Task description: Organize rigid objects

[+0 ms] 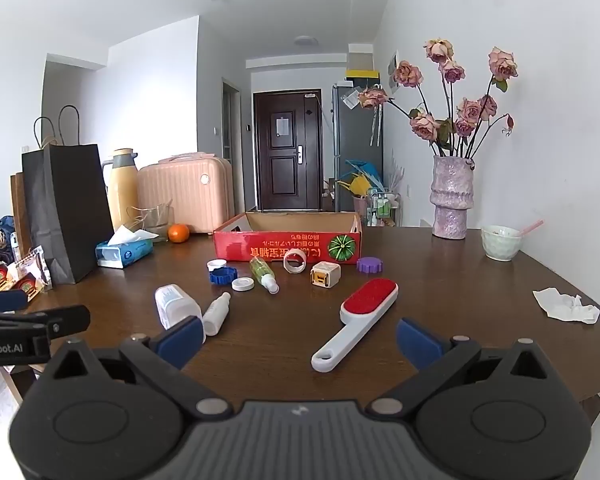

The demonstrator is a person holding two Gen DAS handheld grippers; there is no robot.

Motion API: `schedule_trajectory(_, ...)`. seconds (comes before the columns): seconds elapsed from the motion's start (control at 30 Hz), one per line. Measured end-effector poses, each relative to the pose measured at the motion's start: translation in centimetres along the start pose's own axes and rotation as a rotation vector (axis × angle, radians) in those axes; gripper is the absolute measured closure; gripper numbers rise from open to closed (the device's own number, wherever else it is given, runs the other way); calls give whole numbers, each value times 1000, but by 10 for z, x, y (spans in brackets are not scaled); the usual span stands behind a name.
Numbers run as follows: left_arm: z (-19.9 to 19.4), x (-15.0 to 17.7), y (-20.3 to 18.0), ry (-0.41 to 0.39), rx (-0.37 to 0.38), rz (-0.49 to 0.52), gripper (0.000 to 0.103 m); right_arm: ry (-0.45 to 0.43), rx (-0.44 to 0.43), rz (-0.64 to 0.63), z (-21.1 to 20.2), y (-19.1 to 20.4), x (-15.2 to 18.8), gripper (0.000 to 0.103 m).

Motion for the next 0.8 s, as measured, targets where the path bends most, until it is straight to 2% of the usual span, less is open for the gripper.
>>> schedule_trajectory(0.8,0,-1,-4,-1,-1,12,0,-17,-3,-11,1,3,-3,0)
Point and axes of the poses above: each gripper's, at about its wrist camera, not at the fingertips, and z roughly the way its jaws point, y to its left, x to its underside, the point moved 4 cm from there along z, roughly the way its jaws point, and after that the axes turned 1 degree about x, right-handed, at the moved point
